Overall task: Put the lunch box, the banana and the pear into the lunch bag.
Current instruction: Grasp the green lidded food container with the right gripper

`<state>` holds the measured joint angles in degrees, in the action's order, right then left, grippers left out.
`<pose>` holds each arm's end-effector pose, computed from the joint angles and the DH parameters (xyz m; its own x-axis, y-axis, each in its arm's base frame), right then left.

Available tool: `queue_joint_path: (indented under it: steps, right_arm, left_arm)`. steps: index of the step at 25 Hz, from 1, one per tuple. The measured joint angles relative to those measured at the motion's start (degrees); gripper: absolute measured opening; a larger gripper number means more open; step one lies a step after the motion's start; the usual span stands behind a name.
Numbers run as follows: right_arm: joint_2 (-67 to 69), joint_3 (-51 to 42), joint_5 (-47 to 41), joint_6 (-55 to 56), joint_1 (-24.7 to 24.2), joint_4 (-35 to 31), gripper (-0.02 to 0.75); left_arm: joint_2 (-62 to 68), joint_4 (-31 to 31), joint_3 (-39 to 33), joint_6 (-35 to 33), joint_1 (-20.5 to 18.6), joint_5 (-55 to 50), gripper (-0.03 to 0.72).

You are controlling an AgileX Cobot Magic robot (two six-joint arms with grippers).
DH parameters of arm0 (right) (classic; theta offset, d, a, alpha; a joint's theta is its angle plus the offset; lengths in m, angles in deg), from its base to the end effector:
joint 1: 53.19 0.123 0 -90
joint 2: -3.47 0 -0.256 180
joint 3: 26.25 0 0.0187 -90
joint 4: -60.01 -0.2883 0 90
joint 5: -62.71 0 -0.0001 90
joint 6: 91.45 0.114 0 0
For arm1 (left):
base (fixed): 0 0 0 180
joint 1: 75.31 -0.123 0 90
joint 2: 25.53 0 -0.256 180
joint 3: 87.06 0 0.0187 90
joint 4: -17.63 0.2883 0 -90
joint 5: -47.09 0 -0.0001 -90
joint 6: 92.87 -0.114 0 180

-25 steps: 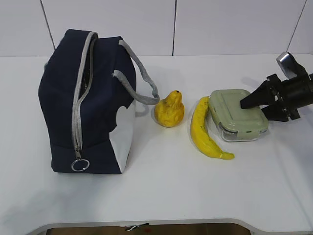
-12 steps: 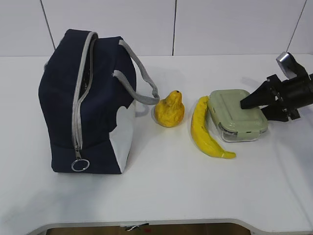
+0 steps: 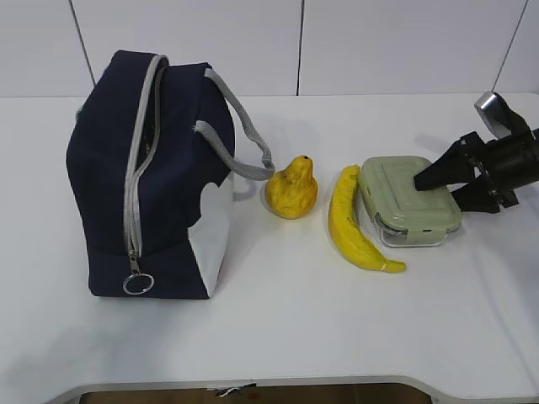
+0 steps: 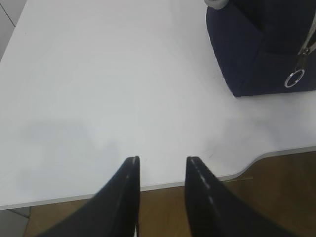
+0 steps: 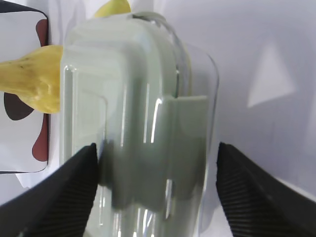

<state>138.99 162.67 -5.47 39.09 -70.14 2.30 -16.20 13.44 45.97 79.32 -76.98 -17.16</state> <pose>0.4331 -0.0384 0.0749 -0.9622 0.0824 -0.2596 -0.1436 0.6564 0.7406 0.0750 -0.0053 0.2822 -0.5015 0.0895 -0.8605 0.0804 0.9952 0.0567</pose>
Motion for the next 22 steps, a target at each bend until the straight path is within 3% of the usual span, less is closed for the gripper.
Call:
queue_joint_path:
  steps: [10,22]
  right_arm:
    - [0.0,0.0,0.0,0.0,0.0,0.0,0.587]
    - [0.0,0.0,0.0,1.3,0.0,0.5,0.641]
  left_arm:
    - [0.0,0.0,0.0,0.0,0.0,0.0,0.241]
    - [0.0,0.0,0.0,0.0,0.0,0.0,0.241]
